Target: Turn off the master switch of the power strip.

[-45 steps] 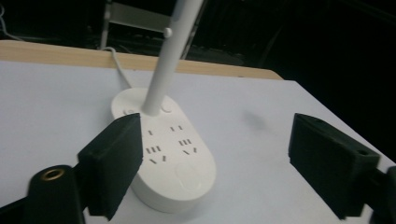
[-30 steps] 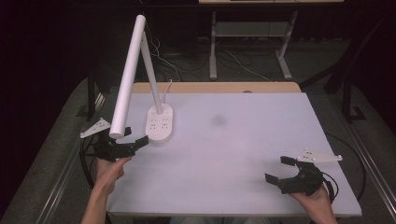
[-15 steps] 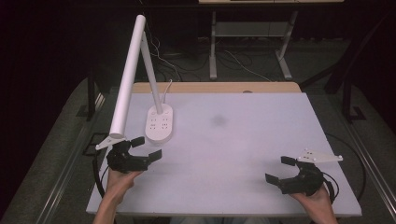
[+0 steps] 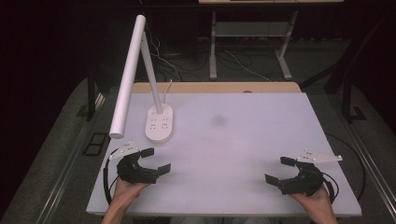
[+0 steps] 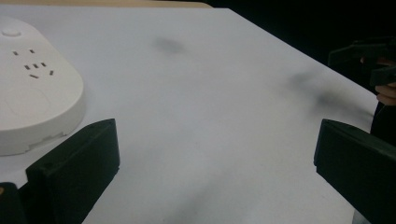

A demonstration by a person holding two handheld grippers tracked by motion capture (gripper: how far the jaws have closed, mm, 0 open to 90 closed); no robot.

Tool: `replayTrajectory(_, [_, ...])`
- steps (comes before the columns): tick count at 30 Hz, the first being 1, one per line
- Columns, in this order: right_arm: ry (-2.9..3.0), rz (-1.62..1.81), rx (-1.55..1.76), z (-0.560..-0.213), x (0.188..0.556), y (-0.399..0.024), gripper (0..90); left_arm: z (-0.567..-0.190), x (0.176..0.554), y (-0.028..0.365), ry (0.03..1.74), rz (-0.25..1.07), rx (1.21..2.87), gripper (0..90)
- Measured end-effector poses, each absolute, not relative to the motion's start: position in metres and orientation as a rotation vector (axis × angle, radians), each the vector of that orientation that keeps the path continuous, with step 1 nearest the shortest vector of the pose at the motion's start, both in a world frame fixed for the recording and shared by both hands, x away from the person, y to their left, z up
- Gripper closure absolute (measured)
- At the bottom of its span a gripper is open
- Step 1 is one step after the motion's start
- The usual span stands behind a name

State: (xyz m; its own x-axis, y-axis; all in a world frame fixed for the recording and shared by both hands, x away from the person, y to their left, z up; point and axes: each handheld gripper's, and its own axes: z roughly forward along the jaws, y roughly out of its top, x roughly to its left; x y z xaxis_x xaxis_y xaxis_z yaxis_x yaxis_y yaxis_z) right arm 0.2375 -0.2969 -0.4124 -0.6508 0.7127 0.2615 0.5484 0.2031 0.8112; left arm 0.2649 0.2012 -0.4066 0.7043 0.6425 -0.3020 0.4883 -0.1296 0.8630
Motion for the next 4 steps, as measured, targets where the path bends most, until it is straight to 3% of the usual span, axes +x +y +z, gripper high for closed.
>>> replayTrajectory(4, [2.304, 1.431, 1.215, -0.4128, 0.2374, -0.2966, 0.3, -0.4103, 0.2634, 0.1985, 0.890, 0.162, 1.804, 0.0])
